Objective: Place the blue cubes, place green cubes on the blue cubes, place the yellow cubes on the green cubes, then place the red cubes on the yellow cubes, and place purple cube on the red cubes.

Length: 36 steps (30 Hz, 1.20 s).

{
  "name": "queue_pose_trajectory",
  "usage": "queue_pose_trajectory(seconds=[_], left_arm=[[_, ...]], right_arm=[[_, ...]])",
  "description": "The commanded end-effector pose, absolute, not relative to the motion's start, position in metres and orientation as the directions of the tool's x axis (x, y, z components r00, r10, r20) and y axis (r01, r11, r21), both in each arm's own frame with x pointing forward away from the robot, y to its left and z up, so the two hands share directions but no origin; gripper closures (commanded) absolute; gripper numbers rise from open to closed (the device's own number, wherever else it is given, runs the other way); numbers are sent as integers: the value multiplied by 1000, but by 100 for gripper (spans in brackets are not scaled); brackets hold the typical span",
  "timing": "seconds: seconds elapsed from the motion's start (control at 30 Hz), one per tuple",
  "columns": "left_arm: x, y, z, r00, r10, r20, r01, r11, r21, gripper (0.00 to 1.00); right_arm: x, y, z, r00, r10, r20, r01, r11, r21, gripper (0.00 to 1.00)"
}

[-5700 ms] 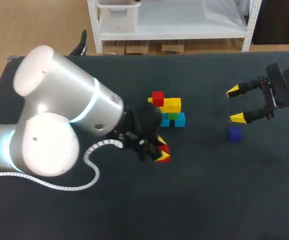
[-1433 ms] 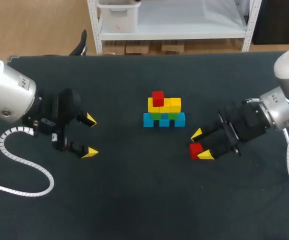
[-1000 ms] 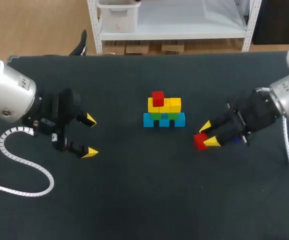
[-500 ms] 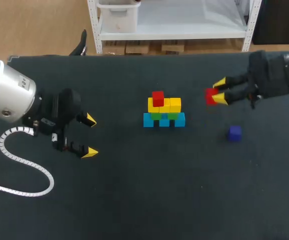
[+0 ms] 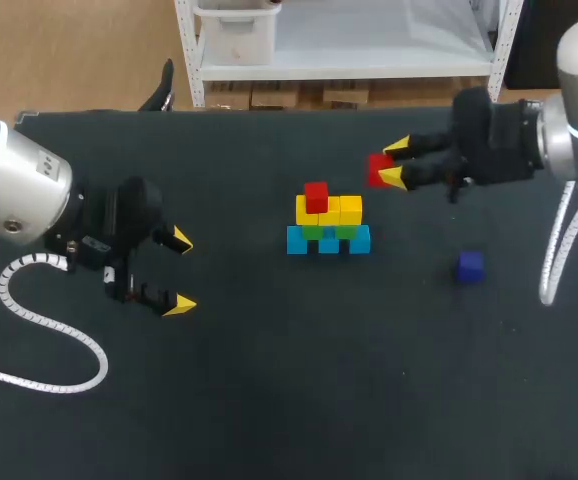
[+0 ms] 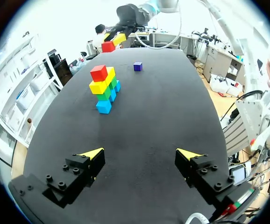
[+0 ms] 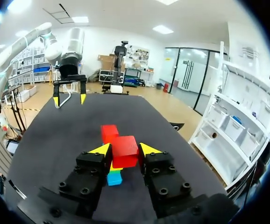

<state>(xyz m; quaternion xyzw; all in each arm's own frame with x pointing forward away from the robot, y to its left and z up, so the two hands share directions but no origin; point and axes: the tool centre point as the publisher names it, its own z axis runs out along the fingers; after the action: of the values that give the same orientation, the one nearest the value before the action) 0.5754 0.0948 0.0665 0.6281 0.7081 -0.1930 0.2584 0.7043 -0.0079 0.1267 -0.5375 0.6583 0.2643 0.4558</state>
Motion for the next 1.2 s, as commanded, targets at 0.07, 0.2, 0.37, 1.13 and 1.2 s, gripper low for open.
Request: queue_pose_trajectory(seconds=[0.07,0.2,0.37,1.13,1.2], left_arm=[[574,96,66,-74,786,-614,989,136,54,0],[574,96,66,-74,786,-614,989,136,54,0],[574,96,66,-74,786,-614,989,136,54,0],[574,96,66,-74,786,-614,989,136,54,0],[574,96,66,-74,786,-614,989,136,54,0]], right_arm=[[711,3,116,-23,-481,-876,-949,286,-132,100],[709,8,111,-24,-508,-861,-945,293,-147,100],[706,14,111,-35,-502,-864,-945,298,-135,100],[700,28,101,-48,-496,-867,-962,256,-93,100],[699,29,100,-49,-495,-868,-963,253,-90,100]])
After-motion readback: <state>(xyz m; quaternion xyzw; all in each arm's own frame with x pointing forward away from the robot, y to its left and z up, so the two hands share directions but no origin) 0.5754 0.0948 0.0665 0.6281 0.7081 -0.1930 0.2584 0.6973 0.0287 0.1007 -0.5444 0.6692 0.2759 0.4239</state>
